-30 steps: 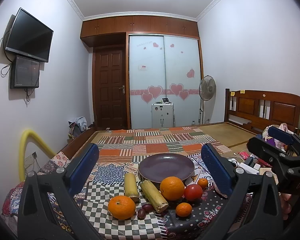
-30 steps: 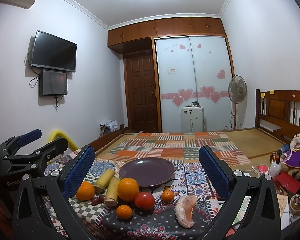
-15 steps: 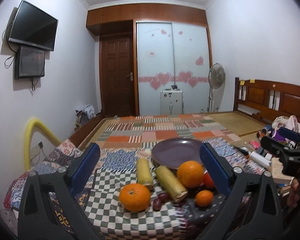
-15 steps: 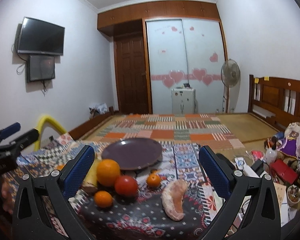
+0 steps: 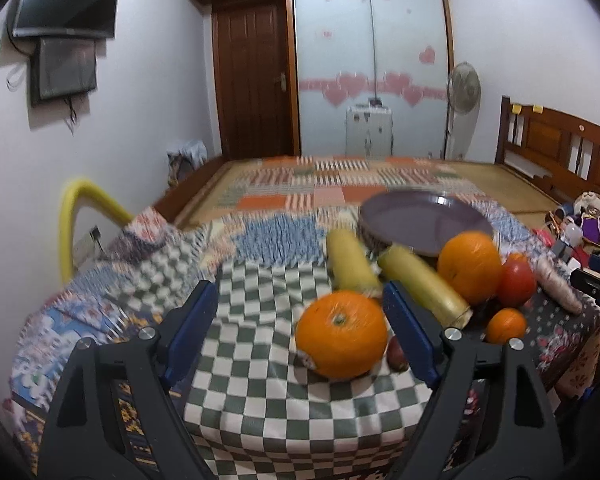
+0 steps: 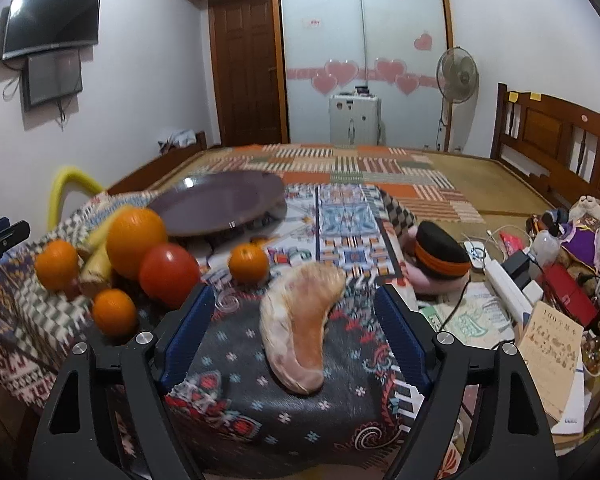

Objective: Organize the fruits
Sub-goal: 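Grasp the large orange with left gripper while right gripper grasps the pink segment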

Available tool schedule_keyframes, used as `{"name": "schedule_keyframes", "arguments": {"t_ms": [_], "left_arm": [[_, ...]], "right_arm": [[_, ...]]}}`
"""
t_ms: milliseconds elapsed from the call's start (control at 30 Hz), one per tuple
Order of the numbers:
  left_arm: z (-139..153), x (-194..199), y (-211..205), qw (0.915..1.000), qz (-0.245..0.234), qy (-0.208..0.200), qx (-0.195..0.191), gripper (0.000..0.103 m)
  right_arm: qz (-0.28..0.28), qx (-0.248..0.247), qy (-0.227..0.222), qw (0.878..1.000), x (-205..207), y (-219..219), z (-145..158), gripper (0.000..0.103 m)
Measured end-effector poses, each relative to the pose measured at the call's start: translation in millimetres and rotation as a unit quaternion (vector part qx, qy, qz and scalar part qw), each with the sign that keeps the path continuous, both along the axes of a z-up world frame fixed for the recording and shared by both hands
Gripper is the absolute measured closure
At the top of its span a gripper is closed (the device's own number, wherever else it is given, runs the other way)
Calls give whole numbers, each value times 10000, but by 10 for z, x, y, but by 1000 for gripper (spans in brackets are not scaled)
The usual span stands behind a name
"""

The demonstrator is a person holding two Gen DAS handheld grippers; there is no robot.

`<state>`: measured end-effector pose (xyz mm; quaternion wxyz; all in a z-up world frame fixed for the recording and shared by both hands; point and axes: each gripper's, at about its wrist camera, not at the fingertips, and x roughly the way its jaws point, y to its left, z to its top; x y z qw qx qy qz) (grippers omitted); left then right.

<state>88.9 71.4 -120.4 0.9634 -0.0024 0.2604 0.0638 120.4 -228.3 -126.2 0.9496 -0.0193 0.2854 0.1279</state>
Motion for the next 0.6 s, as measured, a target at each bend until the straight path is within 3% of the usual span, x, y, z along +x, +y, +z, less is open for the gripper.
{"name": "schedule_keyframes", "arguments": {"t_ms": [267,467,567,600], "left_arm": [[-245,182,44,9986,-229,397,-279,18],[-283,260,2,9977,-321,481,-361,18],[-327,308,-6,9964,-398,581,-465,18],[-345,328,-11,9963,-385,618,-464,18]], "right_arm": [[55,55,233,9997,165,16,-125,23],[118,84,480,9987,283,56,-231,38],[87,-73,386,9992,271,87,-237,44],[70,-86,377,9992,276,85,-238,51]]}}
